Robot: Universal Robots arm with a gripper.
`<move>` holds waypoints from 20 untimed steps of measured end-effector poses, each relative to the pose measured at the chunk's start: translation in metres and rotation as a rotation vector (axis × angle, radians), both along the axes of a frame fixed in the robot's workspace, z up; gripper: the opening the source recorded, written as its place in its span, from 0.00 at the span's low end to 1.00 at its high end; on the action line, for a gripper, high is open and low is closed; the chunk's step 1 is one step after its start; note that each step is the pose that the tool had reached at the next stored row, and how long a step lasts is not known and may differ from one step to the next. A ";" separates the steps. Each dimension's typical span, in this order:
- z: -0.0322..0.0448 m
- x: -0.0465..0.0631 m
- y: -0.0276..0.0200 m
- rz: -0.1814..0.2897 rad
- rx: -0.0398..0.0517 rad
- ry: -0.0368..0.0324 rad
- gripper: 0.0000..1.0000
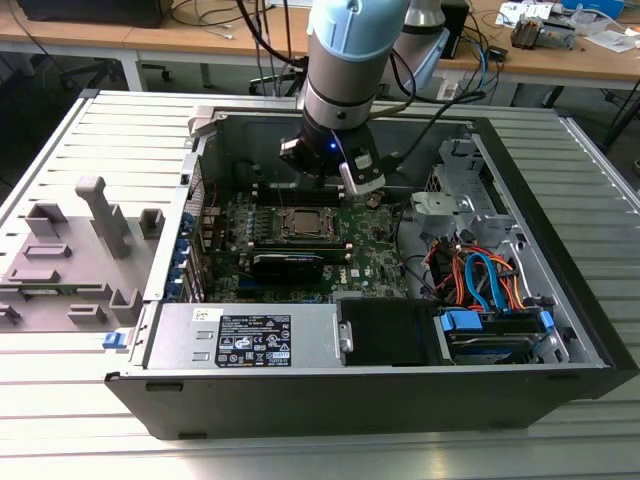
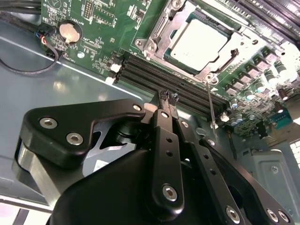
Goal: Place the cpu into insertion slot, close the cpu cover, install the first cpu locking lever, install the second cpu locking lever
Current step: 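Install the first cpu locking lever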
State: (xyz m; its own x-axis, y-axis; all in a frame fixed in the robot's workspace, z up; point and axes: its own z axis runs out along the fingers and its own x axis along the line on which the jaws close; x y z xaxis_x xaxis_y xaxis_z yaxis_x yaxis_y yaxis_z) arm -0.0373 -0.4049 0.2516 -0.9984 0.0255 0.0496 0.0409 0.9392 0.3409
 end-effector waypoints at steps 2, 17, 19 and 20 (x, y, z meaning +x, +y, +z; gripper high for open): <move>0.0000 0.000 -0.0016 0.000 0.0000 -0.0001 0.11; 0.0000 0.000 -0.0026 0.000 -0.2861 0.0000 0.11; 0.0000 0.000 -0.0026 0.000 -0.2877 0.0000 0.11; 0.0000 0.000 -0.0026 0.000 -0.2885 0.0000 0.11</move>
State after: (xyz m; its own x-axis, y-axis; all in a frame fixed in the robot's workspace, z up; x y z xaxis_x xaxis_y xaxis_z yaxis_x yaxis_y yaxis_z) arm -0.0372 -0.4074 0.2516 -0.9984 0.0385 0.0403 0.0408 0.9974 0.0595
